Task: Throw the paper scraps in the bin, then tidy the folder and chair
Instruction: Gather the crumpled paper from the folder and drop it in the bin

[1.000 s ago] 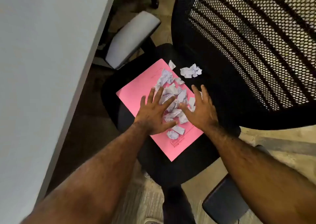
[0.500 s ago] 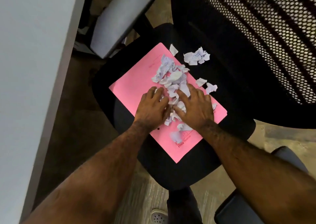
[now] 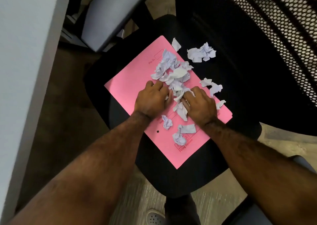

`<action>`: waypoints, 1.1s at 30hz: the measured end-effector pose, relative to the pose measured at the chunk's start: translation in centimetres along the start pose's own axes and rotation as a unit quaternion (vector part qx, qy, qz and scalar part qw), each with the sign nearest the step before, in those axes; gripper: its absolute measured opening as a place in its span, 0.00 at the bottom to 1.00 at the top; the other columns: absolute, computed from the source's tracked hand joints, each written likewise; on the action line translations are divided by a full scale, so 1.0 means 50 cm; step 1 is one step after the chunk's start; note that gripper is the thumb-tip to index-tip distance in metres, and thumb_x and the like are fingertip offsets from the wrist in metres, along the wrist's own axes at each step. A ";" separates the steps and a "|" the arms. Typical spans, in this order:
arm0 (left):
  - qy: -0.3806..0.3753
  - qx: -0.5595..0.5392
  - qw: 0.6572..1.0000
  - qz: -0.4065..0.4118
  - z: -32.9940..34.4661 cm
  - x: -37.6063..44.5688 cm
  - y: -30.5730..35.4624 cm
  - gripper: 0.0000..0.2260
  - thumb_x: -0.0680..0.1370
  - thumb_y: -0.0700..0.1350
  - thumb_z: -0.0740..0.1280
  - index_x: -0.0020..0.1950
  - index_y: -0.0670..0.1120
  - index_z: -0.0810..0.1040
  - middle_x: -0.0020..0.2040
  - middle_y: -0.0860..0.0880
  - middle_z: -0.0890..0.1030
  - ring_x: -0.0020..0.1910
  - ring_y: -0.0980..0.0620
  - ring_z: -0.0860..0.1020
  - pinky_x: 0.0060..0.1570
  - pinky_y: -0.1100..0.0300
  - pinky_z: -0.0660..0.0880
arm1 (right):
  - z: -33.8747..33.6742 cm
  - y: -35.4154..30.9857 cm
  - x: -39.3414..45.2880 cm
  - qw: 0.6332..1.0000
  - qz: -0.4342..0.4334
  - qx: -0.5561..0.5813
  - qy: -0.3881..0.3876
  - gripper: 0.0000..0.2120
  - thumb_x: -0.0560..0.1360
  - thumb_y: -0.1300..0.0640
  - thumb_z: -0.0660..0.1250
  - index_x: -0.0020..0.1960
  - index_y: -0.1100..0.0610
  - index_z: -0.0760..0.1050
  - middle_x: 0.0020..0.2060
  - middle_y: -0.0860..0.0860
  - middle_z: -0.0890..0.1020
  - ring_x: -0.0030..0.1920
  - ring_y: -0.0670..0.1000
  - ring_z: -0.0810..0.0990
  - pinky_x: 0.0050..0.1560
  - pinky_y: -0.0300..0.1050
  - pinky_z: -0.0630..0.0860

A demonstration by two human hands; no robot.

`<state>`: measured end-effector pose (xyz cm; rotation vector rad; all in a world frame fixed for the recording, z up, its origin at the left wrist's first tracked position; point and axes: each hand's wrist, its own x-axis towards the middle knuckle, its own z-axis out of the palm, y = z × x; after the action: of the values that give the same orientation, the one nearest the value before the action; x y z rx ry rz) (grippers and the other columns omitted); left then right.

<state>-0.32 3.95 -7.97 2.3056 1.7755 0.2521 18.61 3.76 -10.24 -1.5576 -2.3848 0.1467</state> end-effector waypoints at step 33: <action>0.223 -0.686 0.378 -0.580 -0.186 -0.653 -0.048 0.15 0.79 0.46 0.63 0.33 0.46 0.75 0.27 0.49 0.75 0.26 0.52 0.73 0.29 0.61 0.69 | -0.117 -0.601 -0.177 0.806 0.318 0.496 -0.063 0.11 0.68 0.50 0.70 0.28 0.49 0.75 0.29 0.51 0.76 0.32 0.53 0.72 0.32 0.45 0.67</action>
<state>-13.37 -26.41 0.27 -0.3608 1.5725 1.3529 -2.79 -17.04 0.90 -1.6433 -1.2602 1.3981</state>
